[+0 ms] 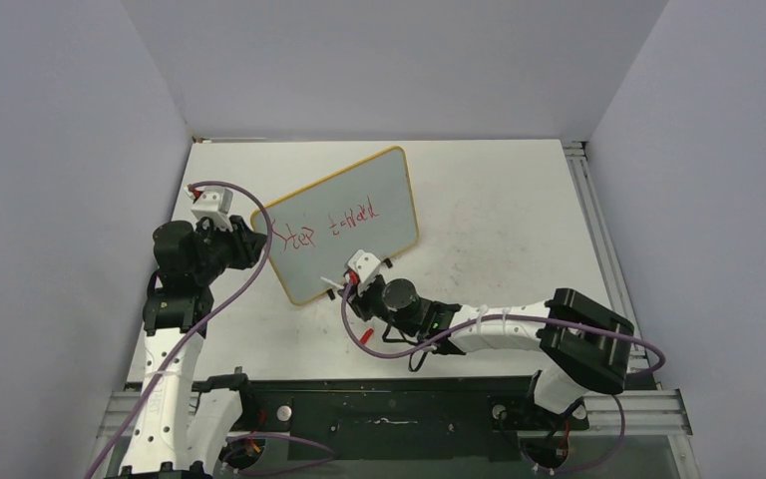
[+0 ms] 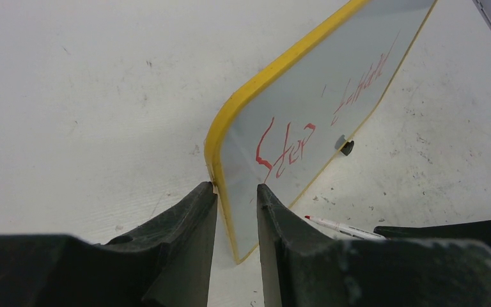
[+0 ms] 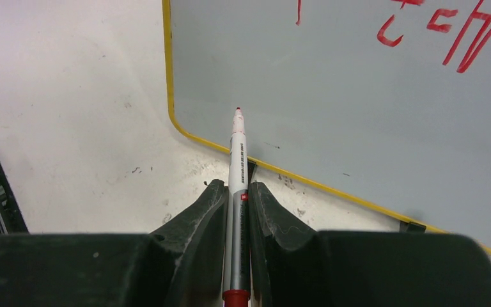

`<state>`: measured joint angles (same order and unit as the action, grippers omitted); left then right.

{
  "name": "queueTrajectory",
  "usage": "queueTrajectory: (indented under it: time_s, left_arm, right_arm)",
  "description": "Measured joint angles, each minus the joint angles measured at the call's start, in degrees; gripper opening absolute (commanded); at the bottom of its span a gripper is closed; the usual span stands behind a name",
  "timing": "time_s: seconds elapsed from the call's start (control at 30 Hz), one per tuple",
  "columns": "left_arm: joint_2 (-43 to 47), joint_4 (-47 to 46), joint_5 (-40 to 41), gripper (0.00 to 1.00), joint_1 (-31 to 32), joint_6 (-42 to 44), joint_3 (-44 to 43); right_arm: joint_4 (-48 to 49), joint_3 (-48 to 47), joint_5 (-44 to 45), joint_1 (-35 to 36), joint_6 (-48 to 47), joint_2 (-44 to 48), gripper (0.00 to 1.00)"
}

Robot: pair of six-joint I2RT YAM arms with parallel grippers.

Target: Write a sentence on the whiteboard

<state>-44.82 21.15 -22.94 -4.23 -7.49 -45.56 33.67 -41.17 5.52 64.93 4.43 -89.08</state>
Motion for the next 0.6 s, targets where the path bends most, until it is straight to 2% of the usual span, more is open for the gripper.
queueTrajectory:
  time_s: [0.6]
  left_arm:
    - [0.0,0.0,0.0,0.27,0.1,0.0,0.0]
  right_arm:
    - [4.0,-3.0,3.3,0.0,0.4,-4.5,0.05]
